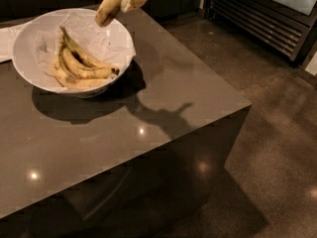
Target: Pick banana from white bowl
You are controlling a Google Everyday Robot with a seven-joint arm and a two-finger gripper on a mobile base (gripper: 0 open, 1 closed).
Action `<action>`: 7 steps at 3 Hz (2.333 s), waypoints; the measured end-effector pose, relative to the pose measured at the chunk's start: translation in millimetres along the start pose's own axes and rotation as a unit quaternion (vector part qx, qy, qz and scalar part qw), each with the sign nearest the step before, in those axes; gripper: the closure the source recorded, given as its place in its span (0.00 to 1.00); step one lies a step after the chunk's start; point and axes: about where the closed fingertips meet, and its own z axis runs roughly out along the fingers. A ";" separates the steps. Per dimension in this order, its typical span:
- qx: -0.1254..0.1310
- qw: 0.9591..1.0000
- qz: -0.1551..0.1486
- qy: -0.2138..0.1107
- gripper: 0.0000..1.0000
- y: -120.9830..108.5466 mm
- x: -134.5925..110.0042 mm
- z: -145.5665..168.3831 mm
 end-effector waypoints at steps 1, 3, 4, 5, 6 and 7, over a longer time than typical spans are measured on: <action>0.002 1.000 -0.007 0.005 1.00 1.5 -0.6 -6.4; 0.030 0.999 -0.033 0.029 1.00 19.4 3.1 -21.3; 0.031 0.999 -0.036 0.027 1.00 20.8 1.3 -23.6; 0.037 0.999 -0.021 0.023 1.00 33.7 3.6 -21.9; 0.042 0.999 -0.009 0.021 1.00 44.7 7.7 -16.8; 0.042 0.999 0.008 0.018 1.00 57.1 14.3 -9.6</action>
Offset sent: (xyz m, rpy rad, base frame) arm -0.0340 -0.0294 -0.0022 -0.0349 -0.1028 -0.0383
